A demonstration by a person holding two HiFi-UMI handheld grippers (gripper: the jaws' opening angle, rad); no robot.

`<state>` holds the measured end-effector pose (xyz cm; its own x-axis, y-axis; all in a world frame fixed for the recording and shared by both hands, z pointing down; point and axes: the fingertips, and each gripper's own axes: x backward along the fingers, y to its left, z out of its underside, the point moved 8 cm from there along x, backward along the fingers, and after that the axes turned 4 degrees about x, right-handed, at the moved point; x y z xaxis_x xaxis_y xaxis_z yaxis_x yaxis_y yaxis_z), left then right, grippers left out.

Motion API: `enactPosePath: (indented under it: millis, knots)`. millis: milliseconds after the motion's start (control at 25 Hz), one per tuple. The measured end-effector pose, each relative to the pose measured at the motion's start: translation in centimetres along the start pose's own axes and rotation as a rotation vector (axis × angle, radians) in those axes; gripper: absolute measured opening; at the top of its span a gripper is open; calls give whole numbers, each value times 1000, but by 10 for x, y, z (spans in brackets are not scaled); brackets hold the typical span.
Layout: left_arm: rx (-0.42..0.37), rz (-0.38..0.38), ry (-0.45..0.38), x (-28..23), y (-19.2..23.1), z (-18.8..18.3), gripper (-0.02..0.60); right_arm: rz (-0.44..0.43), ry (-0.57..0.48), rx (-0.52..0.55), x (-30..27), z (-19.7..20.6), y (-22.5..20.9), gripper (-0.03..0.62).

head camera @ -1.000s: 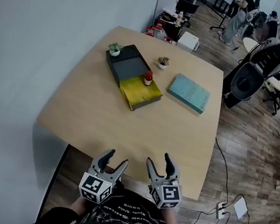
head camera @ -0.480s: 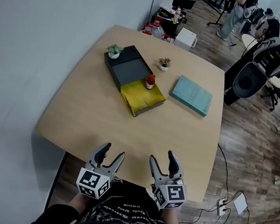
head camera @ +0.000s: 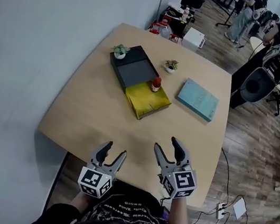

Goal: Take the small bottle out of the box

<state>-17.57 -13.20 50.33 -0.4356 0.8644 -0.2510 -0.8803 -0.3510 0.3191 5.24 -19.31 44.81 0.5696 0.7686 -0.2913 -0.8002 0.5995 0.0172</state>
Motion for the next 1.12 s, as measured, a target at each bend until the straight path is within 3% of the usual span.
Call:
enactPosePath:
  millis: [240,520,1120]
  knots:
    - [-2,2,-4,-12,4,-5,250,-63,-13,43,-32,-33,-24,264]
    - [-6,-13,-5,-25,9,-11,250,-73,-80,58,-77,-71,-55,264]
    - [5,-88,0,-51,39,-26,250,-87,-7,101,-181,-80,-100,265]
